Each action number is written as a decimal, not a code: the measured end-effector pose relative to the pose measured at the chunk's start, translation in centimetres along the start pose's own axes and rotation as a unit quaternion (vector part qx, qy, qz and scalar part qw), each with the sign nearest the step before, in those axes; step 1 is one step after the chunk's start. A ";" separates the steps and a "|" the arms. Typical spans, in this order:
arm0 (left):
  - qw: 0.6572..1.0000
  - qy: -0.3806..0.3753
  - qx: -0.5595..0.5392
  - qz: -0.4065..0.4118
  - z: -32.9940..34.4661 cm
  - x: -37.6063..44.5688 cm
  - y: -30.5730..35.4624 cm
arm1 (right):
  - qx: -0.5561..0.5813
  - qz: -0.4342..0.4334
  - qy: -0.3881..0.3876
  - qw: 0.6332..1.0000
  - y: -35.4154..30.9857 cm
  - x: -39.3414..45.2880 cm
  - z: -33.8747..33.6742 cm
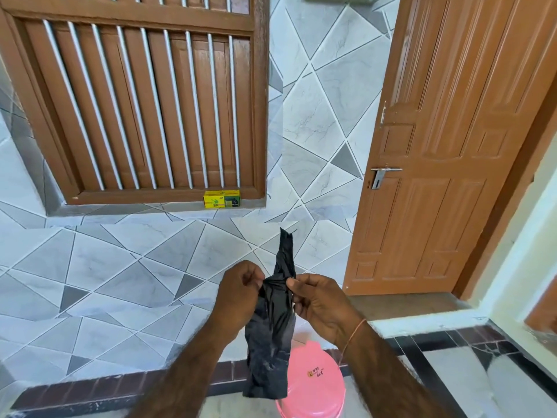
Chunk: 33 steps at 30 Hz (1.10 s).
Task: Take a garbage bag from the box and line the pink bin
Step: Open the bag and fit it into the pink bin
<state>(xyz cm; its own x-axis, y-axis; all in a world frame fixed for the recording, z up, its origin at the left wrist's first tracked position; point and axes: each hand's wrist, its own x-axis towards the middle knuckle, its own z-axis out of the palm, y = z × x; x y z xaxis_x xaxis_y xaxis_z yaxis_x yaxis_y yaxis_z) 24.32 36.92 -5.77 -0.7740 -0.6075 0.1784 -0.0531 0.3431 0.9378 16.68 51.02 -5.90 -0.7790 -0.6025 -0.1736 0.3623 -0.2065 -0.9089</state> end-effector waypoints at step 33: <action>0.995 -0.053 -0.084 -0.010 -0.5 -0.5 0.3 | -0.092 -0.085 0.007 0.992 -1.4 -0.8 -2.3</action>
<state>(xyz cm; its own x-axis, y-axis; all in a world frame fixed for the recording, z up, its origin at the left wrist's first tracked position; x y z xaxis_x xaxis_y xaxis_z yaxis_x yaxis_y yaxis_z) 24.99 36.97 -5.48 -0.8365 -0.5308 0.1360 0.0305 0.2028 0.9787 15.64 53.58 -5.32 -0.8284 -0.5599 -0.0162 0.1268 -0.1593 -0.9791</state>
